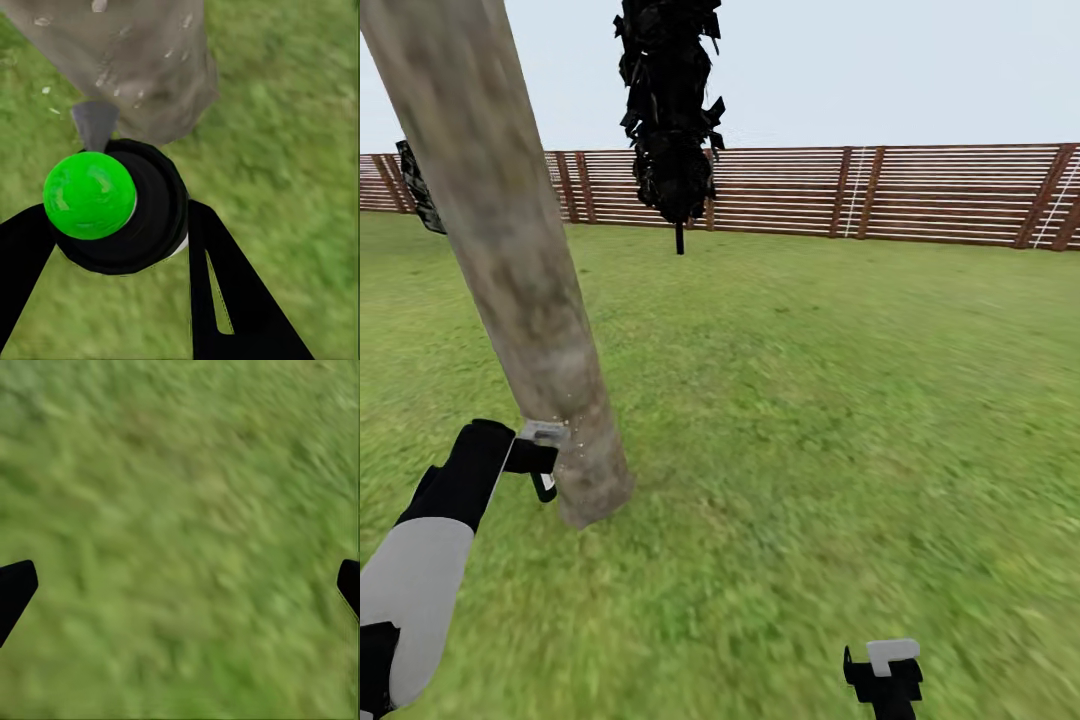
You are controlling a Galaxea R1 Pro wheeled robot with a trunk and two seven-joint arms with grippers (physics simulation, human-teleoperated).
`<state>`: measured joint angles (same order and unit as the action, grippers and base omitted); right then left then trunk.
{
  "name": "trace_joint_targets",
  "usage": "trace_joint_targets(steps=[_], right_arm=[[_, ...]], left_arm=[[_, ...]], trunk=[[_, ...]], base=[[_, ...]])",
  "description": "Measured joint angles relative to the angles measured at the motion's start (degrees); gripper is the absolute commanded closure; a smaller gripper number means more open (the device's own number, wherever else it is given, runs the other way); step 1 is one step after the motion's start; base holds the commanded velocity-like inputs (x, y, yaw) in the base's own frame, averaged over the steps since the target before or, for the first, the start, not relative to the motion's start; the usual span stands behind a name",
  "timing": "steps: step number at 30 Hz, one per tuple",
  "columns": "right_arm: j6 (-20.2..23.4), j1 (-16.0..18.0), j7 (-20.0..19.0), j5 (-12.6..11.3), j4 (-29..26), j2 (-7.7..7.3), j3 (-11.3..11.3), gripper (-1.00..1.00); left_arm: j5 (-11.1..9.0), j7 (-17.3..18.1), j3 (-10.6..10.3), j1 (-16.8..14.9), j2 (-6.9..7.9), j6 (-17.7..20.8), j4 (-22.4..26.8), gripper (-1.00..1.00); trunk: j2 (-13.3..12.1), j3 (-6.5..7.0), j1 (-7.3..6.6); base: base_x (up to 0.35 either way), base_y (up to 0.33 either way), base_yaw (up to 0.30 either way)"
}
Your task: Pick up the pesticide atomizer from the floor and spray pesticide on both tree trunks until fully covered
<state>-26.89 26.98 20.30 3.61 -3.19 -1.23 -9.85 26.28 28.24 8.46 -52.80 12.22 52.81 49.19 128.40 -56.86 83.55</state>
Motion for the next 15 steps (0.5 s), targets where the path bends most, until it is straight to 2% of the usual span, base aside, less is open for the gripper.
trace_joint_targets(steps=[15], right_arm=[[0.0,0.0,0.0,0.0,0.0,0.0,0.0,-1.0]], left_arm=[[0.1,0.0,0.0,0.1,0.07,0.0,-0.4,1.0]], trunk=[[0.0,0.0,0.0]], base=[[0.033,-0.269,0.003]])
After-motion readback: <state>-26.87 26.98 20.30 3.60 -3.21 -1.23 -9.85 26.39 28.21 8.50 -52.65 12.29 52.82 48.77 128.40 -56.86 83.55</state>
